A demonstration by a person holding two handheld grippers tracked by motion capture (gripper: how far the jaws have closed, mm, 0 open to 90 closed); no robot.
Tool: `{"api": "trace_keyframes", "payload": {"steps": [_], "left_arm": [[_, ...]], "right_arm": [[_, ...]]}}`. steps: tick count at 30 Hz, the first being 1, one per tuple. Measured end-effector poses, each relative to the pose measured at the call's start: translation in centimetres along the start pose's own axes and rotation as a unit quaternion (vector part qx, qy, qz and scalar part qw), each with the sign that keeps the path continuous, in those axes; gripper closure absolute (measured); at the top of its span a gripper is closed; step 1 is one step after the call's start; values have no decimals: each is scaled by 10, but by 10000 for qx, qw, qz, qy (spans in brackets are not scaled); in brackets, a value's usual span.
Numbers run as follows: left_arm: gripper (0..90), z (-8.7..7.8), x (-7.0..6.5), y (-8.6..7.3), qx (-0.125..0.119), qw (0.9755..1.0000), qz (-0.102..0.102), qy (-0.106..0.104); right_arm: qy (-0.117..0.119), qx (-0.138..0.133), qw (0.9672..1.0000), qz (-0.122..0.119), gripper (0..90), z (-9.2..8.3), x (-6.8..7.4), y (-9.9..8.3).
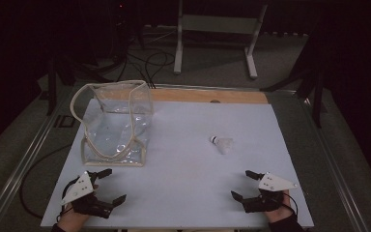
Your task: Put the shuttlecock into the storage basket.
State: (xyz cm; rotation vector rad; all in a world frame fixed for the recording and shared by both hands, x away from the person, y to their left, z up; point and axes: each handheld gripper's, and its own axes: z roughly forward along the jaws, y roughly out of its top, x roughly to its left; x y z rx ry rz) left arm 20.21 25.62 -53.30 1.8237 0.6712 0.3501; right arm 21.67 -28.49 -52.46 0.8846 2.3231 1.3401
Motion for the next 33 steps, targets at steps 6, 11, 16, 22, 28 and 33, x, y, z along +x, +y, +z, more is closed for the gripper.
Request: {"api": "trace_keyframes", "payload": {"steps": [6,11,16,22,28,33], "left_arm": [[5,-1,0,0,11,10000,13,1],[5,-1,0,1,-3,10000,-1,15],[5,-2,0,1,-8,10000,1,13],[5,-1,0,0,9,10000,-2,-7],[5,-1,1,0,28,10000,-1,-20],[5,-1,1,0,25,10000,-7,-23]], "right_arm": [[-13,36,10000,-10,90,-1,0,1],[-5,73,10000,-29,85,-1,1,2],[-39,131,9998,-119,83,0,4,4],[-26,133,9998,-148,83,0,4,4],[-9,17,9998,-198,83,0,6,6],[42,64,9999,-146,83,-1,7,8]]}}
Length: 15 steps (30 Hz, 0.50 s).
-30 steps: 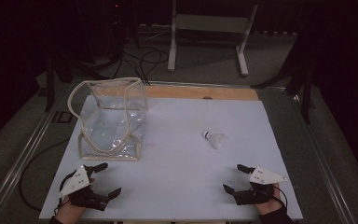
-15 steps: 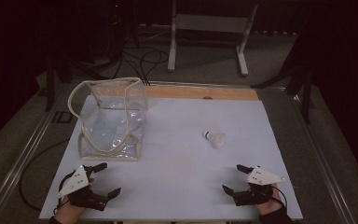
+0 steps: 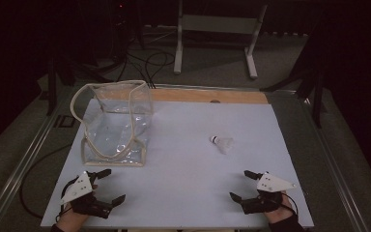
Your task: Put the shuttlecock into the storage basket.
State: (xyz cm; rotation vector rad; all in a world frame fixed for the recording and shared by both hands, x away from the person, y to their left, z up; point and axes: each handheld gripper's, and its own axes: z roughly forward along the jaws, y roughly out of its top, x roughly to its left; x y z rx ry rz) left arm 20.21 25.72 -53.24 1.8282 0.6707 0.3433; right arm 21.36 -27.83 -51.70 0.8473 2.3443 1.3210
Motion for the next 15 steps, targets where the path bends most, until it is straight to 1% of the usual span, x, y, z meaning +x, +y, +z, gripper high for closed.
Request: {"api": "trace_keyframes", "payload": {"steps": [1,4,11,12,13,15], "left_arm": [[5,0,0,0,5,10000,4,-1],[5,0,0,0,4,10000,3,-4],[5,0,0,0,13,10000,-5,-23],[5,1,0,0,11,10000,-6,-22],[5,1,0,0,8,10000,-15,-23],[5,1,0,0,7,10000,-18,-22]], "right_arm": [[8,33,10000,21,83,0,0,0],[-91,92,9999,67,82,-2,-1,1],[-135,193,9997,19,80,-3,1,5],[-141,177,9997,-19,80,-4,1,6],[-124,181,9998,-6,80,-6,1,8],[-163,167,9997,-12,79,-9,1,11]]}}
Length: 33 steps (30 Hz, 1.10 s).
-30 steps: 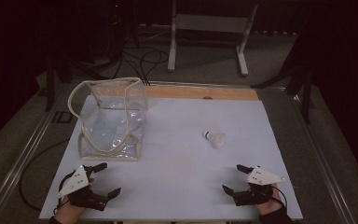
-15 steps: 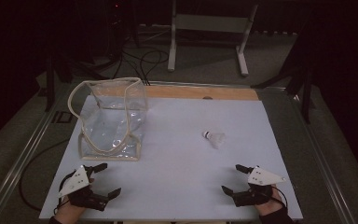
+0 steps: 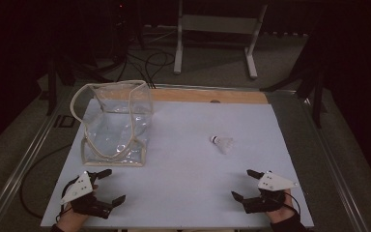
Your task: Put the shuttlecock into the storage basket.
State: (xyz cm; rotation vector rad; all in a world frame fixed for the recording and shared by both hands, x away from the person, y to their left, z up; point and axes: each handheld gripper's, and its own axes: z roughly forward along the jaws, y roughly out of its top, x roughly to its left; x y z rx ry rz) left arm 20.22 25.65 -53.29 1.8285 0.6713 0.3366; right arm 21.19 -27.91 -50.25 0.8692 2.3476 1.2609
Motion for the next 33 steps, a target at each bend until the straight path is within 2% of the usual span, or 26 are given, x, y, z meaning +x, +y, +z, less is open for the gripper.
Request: {"api": "trace_keyframes", "payload": {"steps": [6,15,33], "left_arm": [[5,0,0,0,0,10000,0,4],[5,1,0,0,7,10000,-6,12],[5,1,-1,0,27,10000,26,5]], "right_arm": [[-52,-96,9999,96,74,-13,-5,9],[-219,102,9997,47,73,-22,-10,20],[-316,314,9989,-111,74,-32,-20,56]]}}
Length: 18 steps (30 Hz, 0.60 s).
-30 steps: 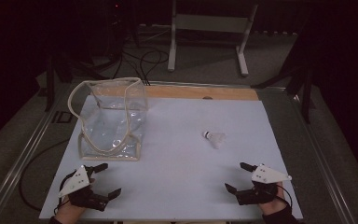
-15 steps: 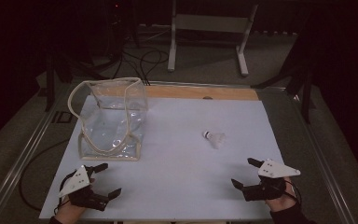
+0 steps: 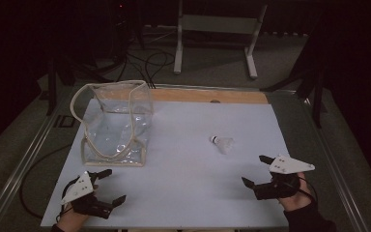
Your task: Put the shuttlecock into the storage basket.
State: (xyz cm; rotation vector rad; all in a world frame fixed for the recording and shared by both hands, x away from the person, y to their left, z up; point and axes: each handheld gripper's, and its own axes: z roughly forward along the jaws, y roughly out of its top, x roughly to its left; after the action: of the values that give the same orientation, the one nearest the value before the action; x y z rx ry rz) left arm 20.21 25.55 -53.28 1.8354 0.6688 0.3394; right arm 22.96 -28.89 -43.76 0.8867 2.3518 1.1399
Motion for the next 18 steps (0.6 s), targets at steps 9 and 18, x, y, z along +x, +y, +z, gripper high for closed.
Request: {"api": "trace_keyframes", "payload": {"steps": [9,18], "left_arm": [[5,0,0,0,-9,10000,8,-3],[5,0,0,0,-3,10000,-3,-9]], "right_arm": [[-8,181,9998,72,74,5,-5,11],[-80,409,9991,127,74,11,-12,18]]}}
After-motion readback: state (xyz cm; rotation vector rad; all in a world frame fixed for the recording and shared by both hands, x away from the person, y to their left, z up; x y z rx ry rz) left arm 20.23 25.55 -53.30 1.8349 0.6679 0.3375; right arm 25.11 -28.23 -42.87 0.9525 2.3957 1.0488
